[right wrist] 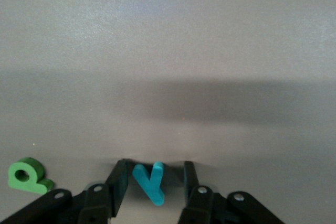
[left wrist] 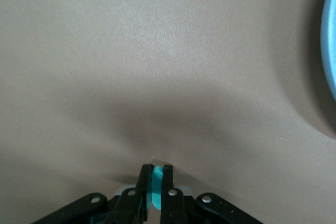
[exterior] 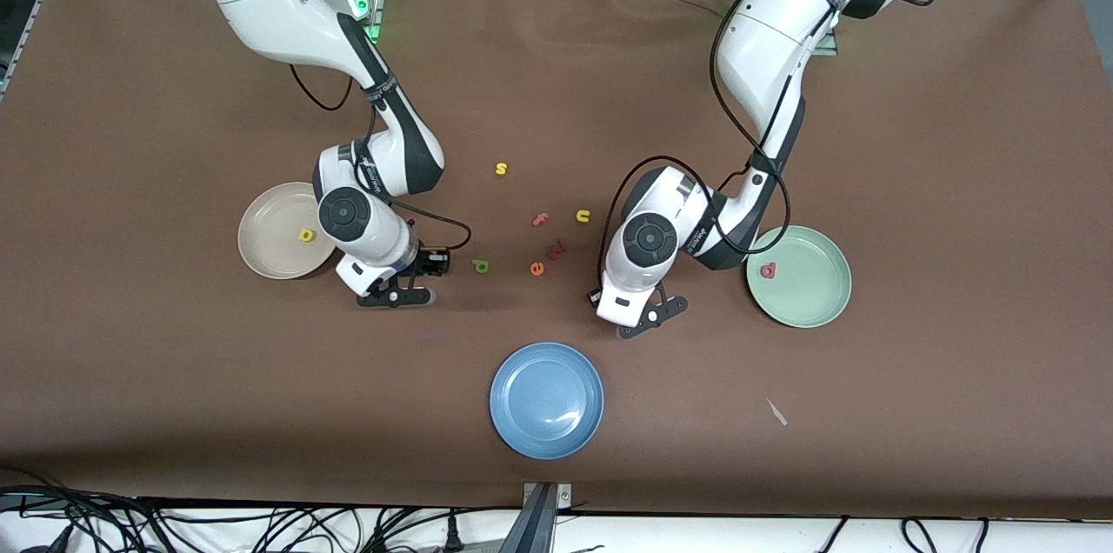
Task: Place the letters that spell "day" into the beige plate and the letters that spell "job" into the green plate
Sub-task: 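Drop the cyan y on the white plate while the left gripper drops teal l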
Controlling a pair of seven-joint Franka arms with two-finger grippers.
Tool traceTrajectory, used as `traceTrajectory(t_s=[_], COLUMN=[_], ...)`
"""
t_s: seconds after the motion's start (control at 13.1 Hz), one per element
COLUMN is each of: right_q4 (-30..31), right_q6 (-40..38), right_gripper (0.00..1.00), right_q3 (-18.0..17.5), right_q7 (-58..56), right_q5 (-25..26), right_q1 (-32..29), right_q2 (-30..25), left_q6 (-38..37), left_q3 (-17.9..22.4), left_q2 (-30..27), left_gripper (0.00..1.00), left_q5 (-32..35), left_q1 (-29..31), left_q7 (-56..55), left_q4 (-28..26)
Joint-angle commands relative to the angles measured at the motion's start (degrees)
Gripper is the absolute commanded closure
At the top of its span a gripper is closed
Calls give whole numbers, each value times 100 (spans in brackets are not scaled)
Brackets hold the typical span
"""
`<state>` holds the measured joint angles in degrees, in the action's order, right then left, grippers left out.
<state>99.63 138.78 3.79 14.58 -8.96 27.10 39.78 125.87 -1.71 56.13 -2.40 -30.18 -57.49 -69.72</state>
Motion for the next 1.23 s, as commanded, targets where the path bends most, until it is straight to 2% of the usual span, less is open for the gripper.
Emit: traceTrajectory(t_s=[0.0, 0.15, 0.31, 0.54, 0.77, 0.92, 1.15], right_q4=[-146, -163, -163, -295, -523, -428, 168], right_q6=[-9, -9, -17, -105, -692, -956, -1186], right_gripper=[63, 72, 76, 80, 81, 87, 90], right_q3=[-62, -80, -89, -89, -62, 95, 438], right_q7=[19, 19, 10, -34, -78, -209, -840], right_q5=[-123, -123, -211, -299, -282, -255, -264], right_q1=[6, 6, -3, -3, -56, -82, -82], right_q2=[136, 136, 136, 136, 22, -215, -803], left_q6=[-551, -1097, -1406, -1941, -2433, -2558, -2427], left_q3=[31, 31, 31, 40, 31, 31, -13], left_q2=[-155, -356, -498, -638, -840, -1077, -1403], left_gripper=[100, 100, 100, 100, 100, 100, 100], left_q5=[151, 152, 152, 361, 565, 661, 811], left_q1=[143, 424, 688, 1048, 1373, 1611, 2023], left_q7=[665, 1430, 2020, 3126, 4217, 4683, 5396], left_q4=[116, 160, 125, 90, 55, -286, -998])
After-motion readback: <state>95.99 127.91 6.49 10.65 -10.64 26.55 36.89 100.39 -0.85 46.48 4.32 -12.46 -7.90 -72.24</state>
